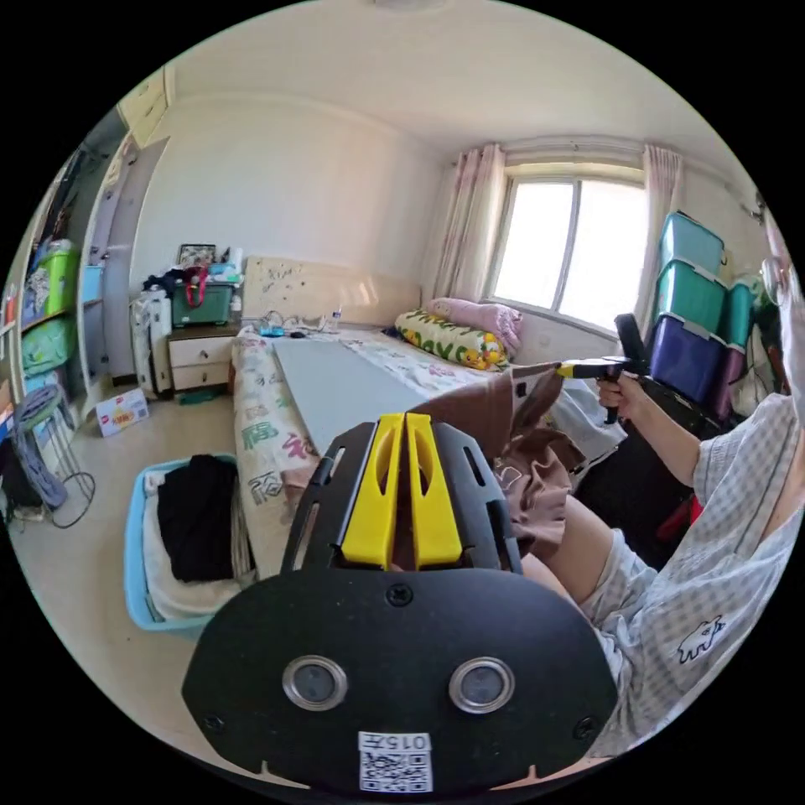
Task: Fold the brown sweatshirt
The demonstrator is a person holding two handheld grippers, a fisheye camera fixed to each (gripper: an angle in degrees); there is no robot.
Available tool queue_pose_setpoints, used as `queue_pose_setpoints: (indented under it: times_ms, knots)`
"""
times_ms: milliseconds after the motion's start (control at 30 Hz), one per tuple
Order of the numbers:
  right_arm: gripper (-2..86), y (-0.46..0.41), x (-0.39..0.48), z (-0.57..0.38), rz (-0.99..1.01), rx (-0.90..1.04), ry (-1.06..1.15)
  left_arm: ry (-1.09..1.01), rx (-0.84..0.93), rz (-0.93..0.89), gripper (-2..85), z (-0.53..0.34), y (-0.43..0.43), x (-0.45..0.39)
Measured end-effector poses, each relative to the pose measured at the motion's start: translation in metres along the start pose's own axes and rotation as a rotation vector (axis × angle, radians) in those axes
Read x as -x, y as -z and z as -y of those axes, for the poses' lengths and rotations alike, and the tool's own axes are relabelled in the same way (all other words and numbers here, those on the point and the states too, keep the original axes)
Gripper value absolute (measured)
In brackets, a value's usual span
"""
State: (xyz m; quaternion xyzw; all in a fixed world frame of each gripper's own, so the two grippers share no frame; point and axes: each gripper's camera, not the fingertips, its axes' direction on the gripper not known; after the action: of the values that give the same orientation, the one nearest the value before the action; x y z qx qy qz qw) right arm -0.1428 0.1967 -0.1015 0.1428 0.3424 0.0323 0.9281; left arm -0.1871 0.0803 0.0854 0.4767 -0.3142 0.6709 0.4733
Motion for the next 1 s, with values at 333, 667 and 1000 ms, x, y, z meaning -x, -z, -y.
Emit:
queue_pose_setpoints:
  times_ms: [333, 667, 1000]
  knots:
    - [3.5, -0.015, -0.035, -0.057, 0.075, 0.045, -0.185, -0.385, 0.266, -0.012, 8.7, -0.024, -0.051, -0.097]
    - [3.4, 0.003, -0.005, -0.043, 0.119, 0.035, -0.176, -0.682, 0.556, 0.055, 4.9, -0.036, -0.132, -0.145]
    - [9.3, 0.007, 0.103, -0.028, 0.112, 0.144, 0.013, -0.223, 0.216, 0.232, 0.7, 0.004, -0.032, -0.084]
